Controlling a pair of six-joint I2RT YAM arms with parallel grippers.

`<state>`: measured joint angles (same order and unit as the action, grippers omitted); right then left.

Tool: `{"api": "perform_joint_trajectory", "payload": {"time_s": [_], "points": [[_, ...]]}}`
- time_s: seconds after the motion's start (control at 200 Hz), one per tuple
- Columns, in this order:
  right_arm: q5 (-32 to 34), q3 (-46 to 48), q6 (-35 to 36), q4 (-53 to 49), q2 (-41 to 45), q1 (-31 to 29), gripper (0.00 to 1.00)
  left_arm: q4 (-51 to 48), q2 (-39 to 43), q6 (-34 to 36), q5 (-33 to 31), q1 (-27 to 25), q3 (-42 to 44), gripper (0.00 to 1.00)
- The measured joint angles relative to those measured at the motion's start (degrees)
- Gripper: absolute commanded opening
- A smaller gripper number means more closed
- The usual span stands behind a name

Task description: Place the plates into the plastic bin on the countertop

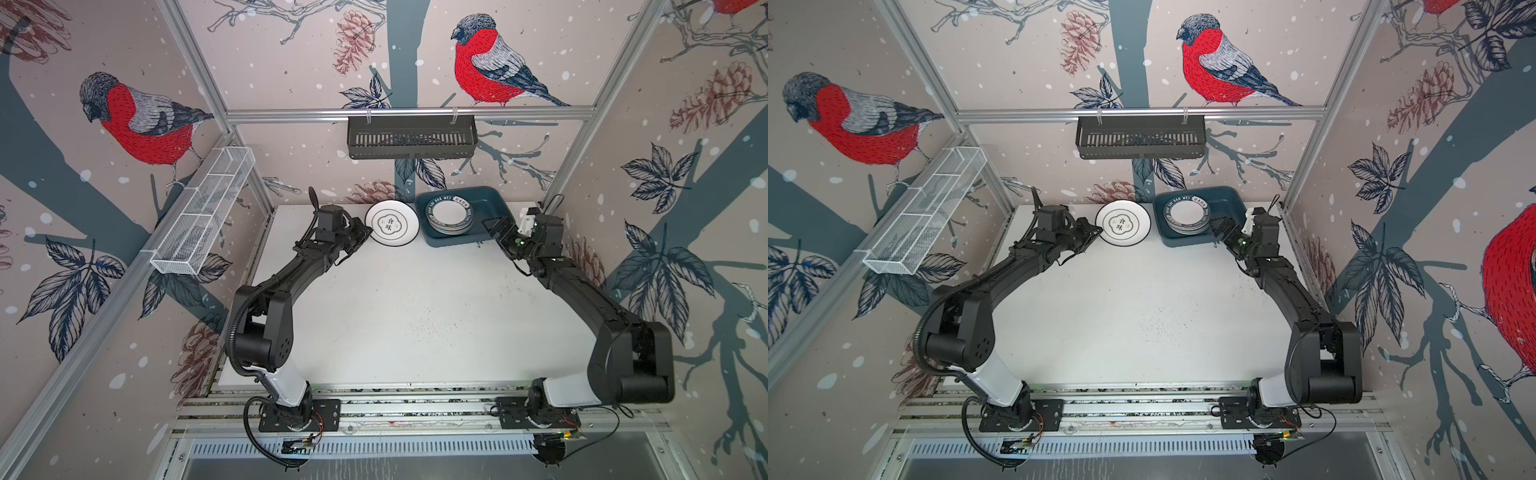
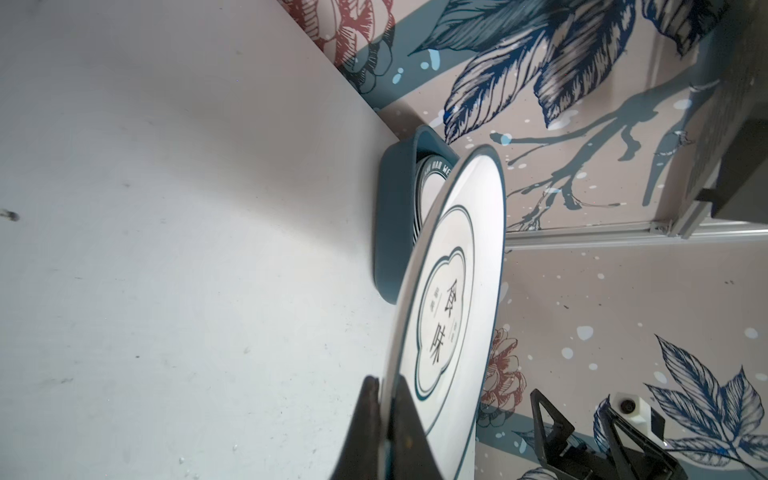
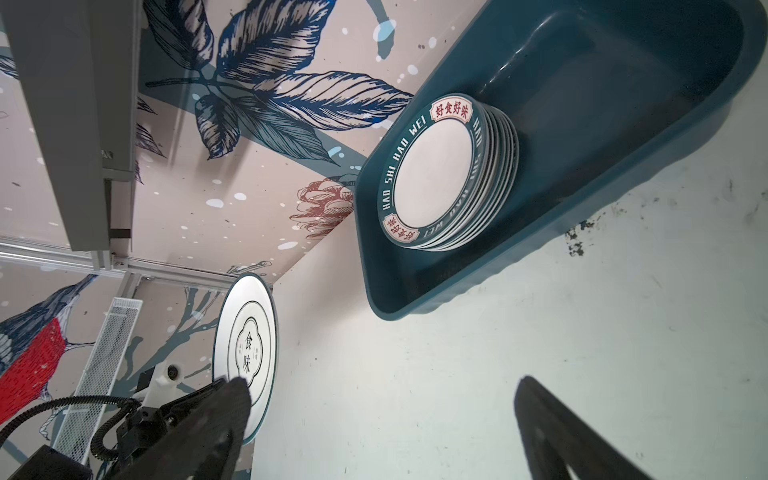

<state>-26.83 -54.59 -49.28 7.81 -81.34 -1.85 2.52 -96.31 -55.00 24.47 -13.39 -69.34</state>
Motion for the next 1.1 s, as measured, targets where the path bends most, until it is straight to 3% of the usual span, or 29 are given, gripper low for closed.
{"api": "perform_joint_trajectory", "payload": {"time_s": [0.32,0.51,0.895,1.101], "points": [[-7.4,2.0,-0.2,4.6,1.7,-1.9,0.96,0.2,2.0,1.9,3.3,-4.9,0.5,0.00],[-11.4,0.7,-0.2,6.4,-0.5,-4.8,0.86,1.9,1.9,1.8,4.9,-7.1,0.3,0.00],[-14.0,-2.1,-0.6,8.7,-5.8,-9.7,0.53,4.9,-0.5,0.3,7.5,-8.8,-1.7,0.00],[-14.5,-3.0,-0.6,8.9,-7.4,-10.4,0.28,4.9,-0.7,-0.1,7.5,-8.9,-2.2,0.00]]}}
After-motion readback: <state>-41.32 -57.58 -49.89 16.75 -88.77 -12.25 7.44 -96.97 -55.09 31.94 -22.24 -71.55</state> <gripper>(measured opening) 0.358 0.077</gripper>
